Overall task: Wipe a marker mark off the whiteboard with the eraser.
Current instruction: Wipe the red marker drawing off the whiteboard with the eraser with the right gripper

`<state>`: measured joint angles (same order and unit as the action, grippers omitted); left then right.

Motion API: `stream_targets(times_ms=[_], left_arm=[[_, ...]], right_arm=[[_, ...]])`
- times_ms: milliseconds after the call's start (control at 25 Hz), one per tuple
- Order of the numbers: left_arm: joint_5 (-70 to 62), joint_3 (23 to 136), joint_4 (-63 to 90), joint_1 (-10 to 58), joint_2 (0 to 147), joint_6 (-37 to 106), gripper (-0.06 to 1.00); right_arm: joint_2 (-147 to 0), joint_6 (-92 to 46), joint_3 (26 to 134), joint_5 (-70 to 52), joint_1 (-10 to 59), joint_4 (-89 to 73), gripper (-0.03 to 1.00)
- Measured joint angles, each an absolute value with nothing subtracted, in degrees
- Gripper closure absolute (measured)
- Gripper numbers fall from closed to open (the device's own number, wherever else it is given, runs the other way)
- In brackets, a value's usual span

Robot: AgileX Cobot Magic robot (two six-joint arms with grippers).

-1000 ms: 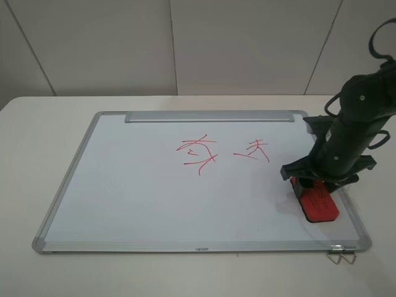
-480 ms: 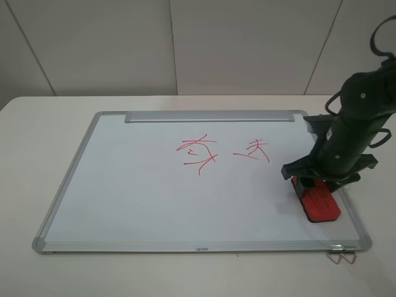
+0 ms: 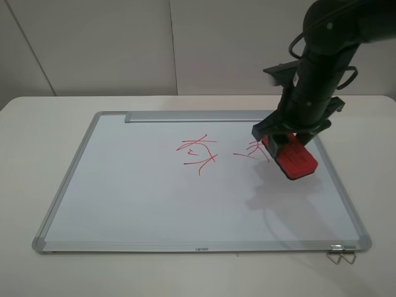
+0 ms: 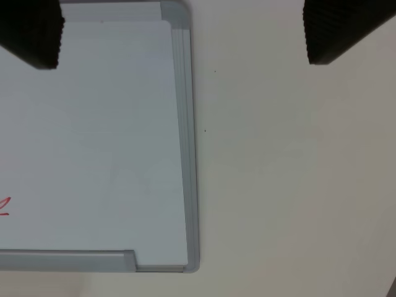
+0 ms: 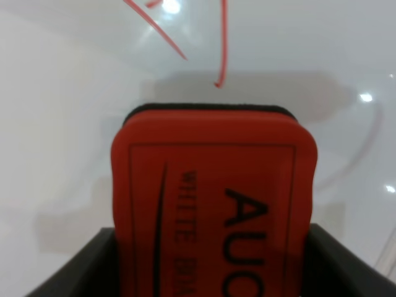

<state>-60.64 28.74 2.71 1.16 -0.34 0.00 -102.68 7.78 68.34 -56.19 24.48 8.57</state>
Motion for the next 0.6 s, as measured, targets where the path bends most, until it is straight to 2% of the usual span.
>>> stream_targets(times_ms=[280, 600], left_arm=[[-60.64, 28.74, 2.71, 1.16, -0.34, 0.00, 0.17], [-60.64, 28.74, 2.71, 1.16, -0.34, 0.00, 0.17]], right_arm=[[-114.57, 7.47, 85.54, -61.02, 35.32, 9.26, 0.46], [-126.30, 6.17, 100.66, -63.73, 42.51, 9.26, 0.46]])
